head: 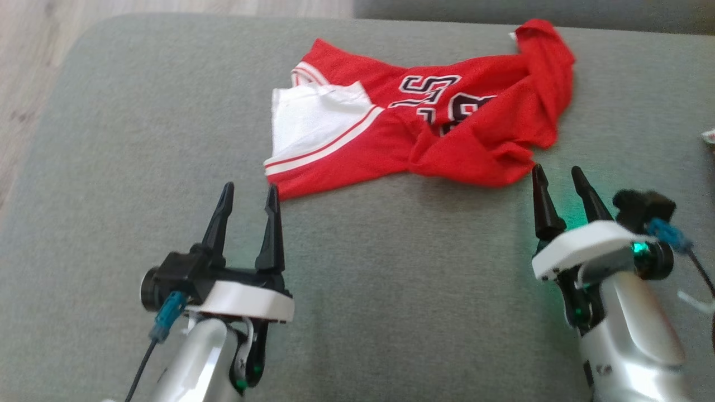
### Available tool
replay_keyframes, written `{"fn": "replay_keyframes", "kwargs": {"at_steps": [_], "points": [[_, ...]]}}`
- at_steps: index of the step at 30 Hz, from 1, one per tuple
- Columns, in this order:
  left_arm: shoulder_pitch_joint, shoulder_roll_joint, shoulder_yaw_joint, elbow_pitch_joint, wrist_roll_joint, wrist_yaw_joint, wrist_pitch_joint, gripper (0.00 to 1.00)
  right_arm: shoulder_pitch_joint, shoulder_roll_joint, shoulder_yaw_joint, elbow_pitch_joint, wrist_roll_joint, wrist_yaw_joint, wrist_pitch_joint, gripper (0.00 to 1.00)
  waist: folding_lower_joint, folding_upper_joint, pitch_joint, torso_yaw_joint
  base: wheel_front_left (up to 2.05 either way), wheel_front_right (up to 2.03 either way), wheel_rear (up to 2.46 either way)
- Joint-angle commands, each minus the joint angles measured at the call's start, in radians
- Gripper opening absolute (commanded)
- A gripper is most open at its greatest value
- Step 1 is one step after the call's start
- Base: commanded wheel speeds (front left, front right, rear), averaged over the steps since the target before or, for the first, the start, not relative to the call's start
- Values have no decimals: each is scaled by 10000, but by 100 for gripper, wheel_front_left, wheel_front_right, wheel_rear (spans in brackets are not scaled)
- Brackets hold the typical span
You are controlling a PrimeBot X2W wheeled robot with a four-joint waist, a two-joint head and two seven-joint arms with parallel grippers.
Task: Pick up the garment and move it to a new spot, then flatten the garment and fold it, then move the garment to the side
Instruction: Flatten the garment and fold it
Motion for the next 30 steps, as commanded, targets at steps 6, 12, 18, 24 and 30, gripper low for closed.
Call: {"fn": "replay_keyframes", "kwargs": {"at_steps": [6, 12, 18, 24, 30], "points": [[-635, -117, 398, -135, 154, -154, -95, 100, -1136, -16, -82, 1313, -406, -7, 472, 100, -2, 0, 348, 595, 0, 0, 0], [-624, -221, 572, -89, 255, -230, -95, 100, -1649, -16, -149, 2410, -877, -7, 567, 0, -2, 0, 376, 787, 0, 0, 0], [-509, -265, 829, 64, 401, -290, -95, 100, -1541, -16, -576, 2684, -943, -7, -370, 0, -2, 0, 39, 397, 0, 0, 0], [-280, -257, 1156, 91, 539, -337, -95, 100, -765, -16, -1340, 2224, -1226, -7, -616, 0, -2, 0, -497, -333, 0, 0, 0], [30, -257, 1414, 90, 636, -378, -95, 100, 404, -16, -2093, 1214, -1521, -7, -270, 0, -2, 0, -1045, -1076, 0, 0, 0]]}}
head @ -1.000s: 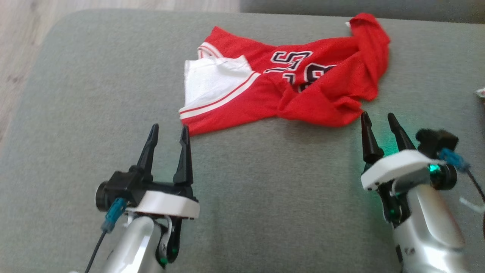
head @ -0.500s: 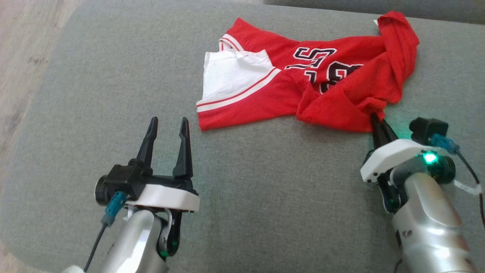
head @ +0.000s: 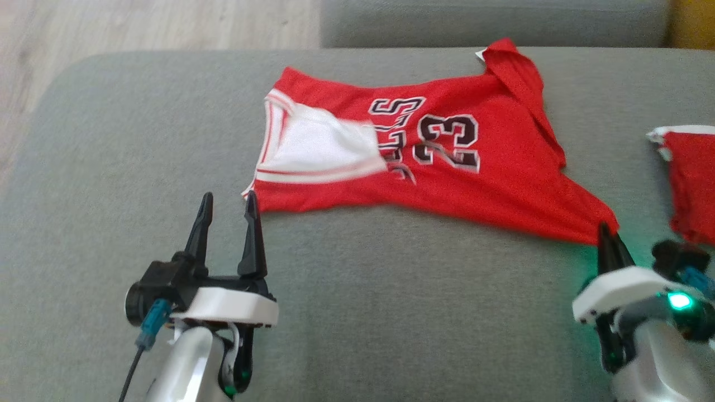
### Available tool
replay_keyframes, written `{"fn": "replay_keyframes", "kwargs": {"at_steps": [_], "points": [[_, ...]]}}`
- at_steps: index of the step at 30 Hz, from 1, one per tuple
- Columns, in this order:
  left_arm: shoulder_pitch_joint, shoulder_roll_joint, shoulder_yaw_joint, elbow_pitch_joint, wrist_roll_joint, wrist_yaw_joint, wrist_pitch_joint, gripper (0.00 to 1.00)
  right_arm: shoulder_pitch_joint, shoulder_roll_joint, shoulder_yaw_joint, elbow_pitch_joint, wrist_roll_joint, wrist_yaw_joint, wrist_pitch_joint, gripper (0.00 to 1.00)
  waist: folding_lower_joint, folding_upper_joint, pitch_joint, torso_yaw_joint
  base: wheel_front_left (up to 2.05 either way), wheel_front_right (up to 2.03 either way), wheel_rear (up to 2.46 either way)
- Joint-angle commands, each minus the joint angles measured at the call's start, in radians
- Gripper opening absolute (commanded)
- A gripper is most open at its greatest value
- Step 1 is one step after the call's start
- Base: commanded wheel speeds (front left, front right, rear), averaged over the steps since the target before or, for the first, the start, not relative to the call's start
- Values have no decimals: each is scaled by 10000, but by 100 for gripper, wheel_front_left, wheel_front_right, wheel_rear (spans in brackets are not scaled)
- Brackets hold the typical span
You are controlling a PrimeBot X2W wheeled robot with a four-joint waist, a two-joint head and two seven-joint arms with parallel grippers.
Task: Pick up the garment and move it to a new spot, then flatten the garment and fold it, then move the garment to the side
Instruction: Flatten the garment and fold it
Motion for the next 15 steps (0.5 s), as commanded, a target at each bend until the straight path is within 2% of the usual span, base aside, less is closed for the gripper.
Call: {"fn": "replay_keyframes", "kwargs": {"at_steps": [1, 4, 5, 6, 10, 15], "points": [[-114, 66, 406, -279, 163, -35, -95, 100, 186, 13, 39, -611, -108, -9, 116, 0, 1, 0, -419, -486, 0, 0, 0], [-3, 56, 461, -289, 192, -44, -95, 100, 624, 13, -246, -1108, -160, -9, 377, 0, 1, 0, -570, -735, 0, 0, 0], [19, 51, 458, -296, 203, -54, -95, 100, 728, 13, -391, -1276, -290, -9, 400, 33, 1, 0, -589, -783, 0, 0, 0], [33, 48, 458, -298, 208, -65, -95, 100, 795, 13, -498, -1419, -349, -9, 410, 100, 1, 0, -607, -822, 0, 0, 0], [30, 40, 482, -288, 227, -89, -95, 100, 849, 13, -138, -2006, -225, -9, 95, 100, 1, 0, -607, -912, 0, 0, 0], [-34, 34, 559, -284, 271, -144, -95, 100, 1161, 13, 1294, -3510, 384, -9, -960, 100, 1, 0, -513, -1016, 0, 0, 0]]}}
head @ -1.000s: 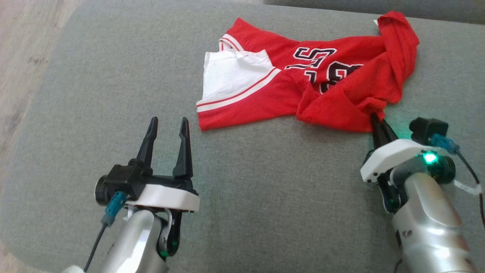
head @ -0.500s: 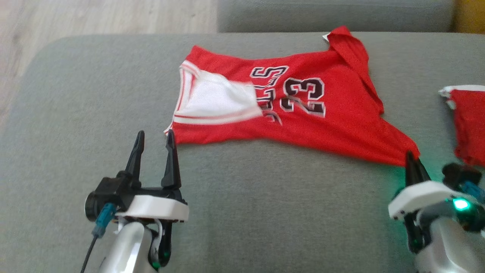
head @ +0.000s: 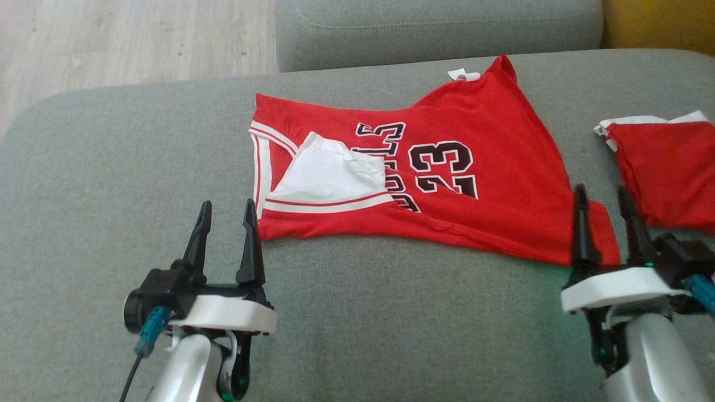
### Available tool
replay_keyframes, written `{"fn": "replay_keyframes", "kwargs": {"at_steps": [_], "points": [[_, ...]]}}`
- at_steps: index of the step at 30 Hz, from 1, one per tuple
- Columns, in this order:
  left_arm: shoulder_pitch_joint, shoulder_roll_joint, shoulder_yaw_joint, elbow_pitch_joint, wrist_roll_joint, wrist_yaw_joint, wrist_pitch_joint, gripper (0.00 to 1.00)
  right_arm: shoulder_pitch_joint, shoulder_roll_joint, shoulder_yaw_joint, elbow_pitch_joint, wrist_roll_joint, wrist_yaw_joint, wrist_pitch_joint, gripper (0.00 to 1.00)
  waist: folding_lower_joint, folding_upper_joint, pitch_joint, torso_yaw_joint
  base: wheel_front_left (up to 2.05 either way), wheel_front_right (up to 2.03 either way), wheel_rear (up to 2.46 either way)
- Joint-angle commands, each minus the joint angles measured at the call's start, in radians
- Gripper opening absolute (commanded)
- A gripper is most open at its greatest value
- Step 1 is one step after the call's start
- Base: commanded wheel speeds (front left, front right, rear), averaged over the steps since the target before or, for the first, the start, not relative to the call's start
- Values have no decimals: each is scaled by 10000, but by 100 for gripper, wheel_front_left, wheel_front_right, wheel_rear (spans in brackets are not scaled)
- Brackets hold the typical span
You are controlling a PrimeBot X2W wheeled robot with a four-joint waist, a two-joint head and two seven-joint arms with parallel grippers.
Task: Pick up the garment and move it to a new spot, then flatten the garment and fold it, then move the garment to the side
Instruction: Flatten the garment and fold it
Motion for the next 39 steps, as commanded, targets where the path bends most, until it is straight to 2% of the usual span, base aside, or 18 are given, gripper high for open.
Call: {"fn": "replay_keyframes", "kwargs": {"at_steps": [1, 5, 10, 14, 17, 21, 24, 27, 30, 39], "points": [[-327, 43, 400, -279, 124, -44, -95, 100, 90, -58, 420, -508, 92, -7, -173, 100, 1, -1, 68, -30, 0, 0, 0], [-512, 92, 373, -207, 209, -135, -95, 100, 627, -58, 1114, -1263, 335, -7, -325, 100, 1, -1, 357, -158, 0, 0, 0], [-1393, 379, 100, 172, 470, -385, 248, 100, 745, -58, 1402, -1679, 492, -7, -366, 100, 1, -1, 932, -423, 0, 0, 0], [-2491, 610, -420, 762, 789, -741, 1309, 100, 618, -58, 1461, -1810, 519, -7, -374, 100, 1, -1, 1386, -690, 0, 0, 0], [-3305, 548, -1021, 1167, 961, -1062, 2105, 100, 509, -58, 1457, -1893, 589, -7, -376, 100, 1, -1, 1687, -874, 0, 0, 0], [-4195, 402, -1580, 1911, 1117, -1192, 3123, 100, 404, -58, 1590, -1912, 723, -7, -377, 100, 1, -1, 1992, -1107, 0, 0, 0], [-4718, 353, -1749, 2556, 1271, -1059, 3636, 100, 322, -58, 1739, -1866, 797, -7, -377, 100, 1, -1, 2121, -1291, 0, 0, 0], [-5102, 297, -1640, 3085, 1296, -633, 3785, 100, 270, -58, 1821, -1807, 898, -7, -378, 100, 1, -1, 2183, -1458, 0, 0, 0], [-5345, 242, -1552, 3557, 1179, -430, 3957, 100, 245, -58, 1847, -1767, 967, -7, -378, 100, 1, -1, 2205, -1567, 0, 0, 0], [-5776, 134, -1491, 4234, 818, -349, 3940, 100, 226, -58, 1901, -1701, 1079, -7, -378, 100, 1, -1, 2240, -1745, 0, 0, 0]]}}
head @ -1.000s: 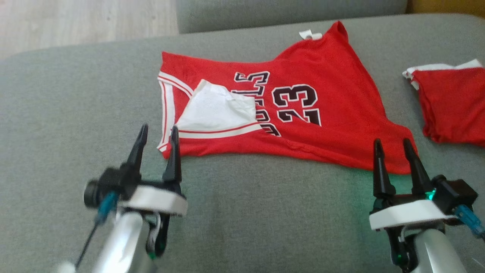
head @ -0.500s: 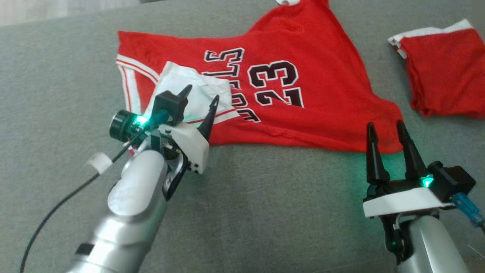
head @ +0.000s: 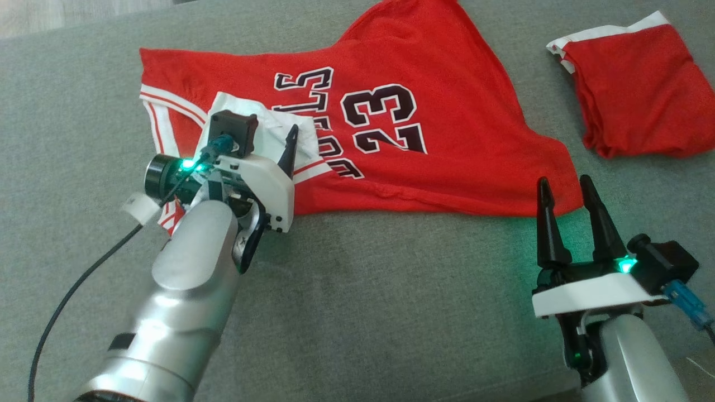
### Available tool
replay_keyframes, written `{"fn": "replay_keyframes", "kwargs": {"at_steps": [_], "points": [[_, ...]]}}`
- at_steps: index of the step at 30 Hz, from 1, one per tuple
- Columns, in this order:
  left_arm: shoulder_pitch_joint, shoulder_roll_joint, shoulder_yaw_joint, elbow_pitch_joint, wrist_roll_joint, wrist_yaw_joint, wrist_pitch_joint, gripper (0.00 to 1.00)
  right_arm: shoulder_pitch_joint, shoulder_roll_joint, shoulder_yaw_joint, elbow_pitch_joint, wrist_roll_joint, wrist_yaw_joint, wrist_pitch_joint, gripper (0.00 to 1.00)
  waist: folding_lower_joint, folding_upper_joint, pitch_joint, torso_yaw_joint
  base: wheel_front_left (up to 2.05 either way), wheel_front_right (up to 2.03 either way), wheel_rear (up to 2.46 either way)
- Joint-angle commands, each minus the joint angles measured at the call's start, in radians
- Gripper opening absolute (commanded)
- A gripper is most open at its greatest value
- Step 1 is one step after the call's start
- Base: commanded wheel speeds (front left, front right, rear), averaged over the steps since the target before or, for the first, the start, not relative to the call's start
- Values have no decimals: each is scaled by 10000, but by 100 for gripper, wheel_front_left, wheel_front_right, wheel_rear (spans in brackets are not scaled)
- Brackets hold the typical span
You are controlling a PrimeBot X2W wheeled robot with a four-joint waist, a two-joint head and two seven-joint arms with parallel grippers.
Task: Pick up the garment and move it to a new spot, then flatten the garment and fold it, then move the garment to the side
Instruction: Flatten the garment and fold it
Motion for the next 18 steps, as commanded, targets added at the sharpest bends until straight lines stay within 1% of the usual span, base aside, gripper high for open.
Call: {"fn": "replay_keyframes", "kwargs": {"at_steps": [1, 8, 9, 10, 13, 18], "points": [[-462, 116, 275, -200, -138, 36, -68, 100, -231, -54, 267, -226, 59, -7, -108, 100, -1, 0, 8, -30, 0, 0, 0], [-635, 70, 212, 299, -338, 124, 45, 99, -235, -54, 368, -189, 123, -7, -108, 100, -1, 0, 33, -149, 0, 0, 0], [-656, 66, 197, 357, -358, 129, 43, 39, -233, -54, 372, -183, 126, -7, -108, 100, -1, 0, 32, -153, 0, 0, 0], [-676, 62, 183, 412, -377, 131, 28, 0, -229, -54, 372, -176, 128, -7, -108, 100, -1, 0, 25, -151, 0, 0, 0], [-718, 52, 201, 505, -457, 180, -174, 0, -212, -54, 365, -138, 117, -7, -108, 100, -1, 0, -43, -97, 0, 0, 0], [-612, 37, 314, 402, -656, 275, -953, 0, -130, -54, 350, -55, 1, -7, -108, 100, -1, 0, -407, 182, 0, 0, 0]]}}
